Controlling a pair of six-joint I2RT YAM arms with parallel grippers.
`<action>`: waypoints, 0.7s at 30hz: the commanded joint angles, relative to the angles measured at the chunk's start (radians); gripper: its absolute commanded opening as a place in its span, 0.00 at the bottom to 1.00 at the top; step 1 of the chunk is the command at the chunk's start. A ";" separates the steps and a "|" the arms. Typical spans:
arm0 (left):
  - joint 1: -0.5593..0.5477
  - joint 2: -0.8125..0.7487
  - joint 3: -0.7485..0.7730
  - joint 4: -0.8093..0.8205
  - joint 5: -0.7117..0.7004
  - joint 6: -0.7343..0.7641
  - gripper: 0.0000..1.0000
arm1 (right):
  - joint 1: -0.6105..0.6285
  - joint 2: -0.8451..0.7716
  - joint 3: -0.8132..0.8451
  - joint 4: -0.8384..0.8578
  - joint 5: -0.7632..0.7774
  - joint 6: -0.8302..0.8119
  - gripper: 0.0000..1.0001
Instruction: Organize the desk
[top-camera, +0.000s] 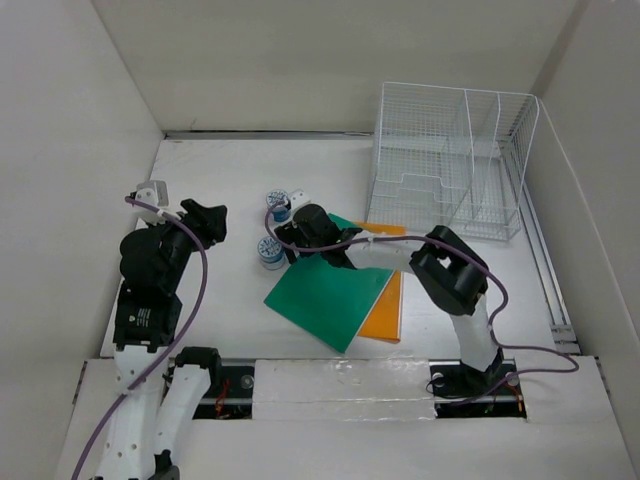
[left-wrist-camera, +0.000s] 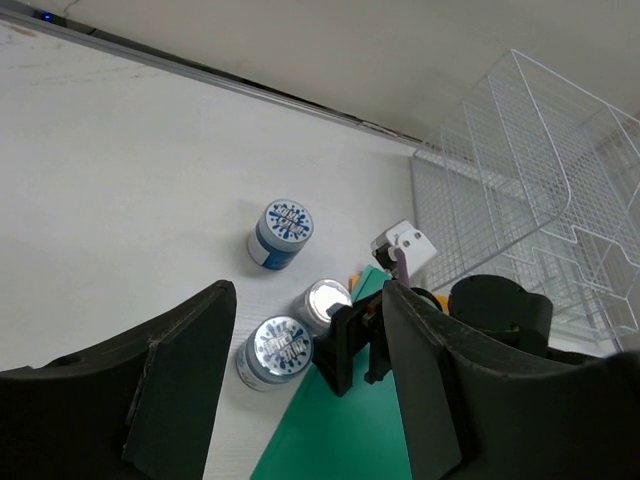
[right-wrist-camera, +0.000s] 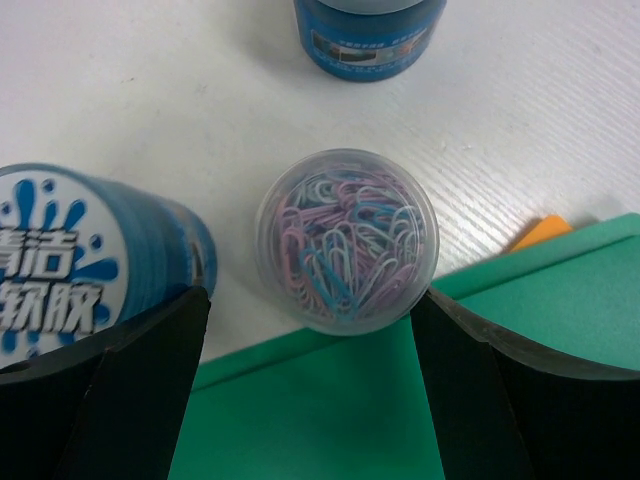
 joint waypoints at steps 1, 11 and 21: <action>-0.001 -0.001 -0.006 0.069 0.026 0.015 0.57 | 0.000 0.047 0.076 0.045 -0.017 -0.023 0.86; -0.001 -0.015 -0.033 0.095 0.063 0.018 0.58 | 0.000 0.125 0.169 0.045 0.011 -0.025 0.85; -0.001 -0.028 -0.050 0.106 0.106 0.014 0.58 | -0.009 0.162 0.229 0.056 0.080 -0.023 0.69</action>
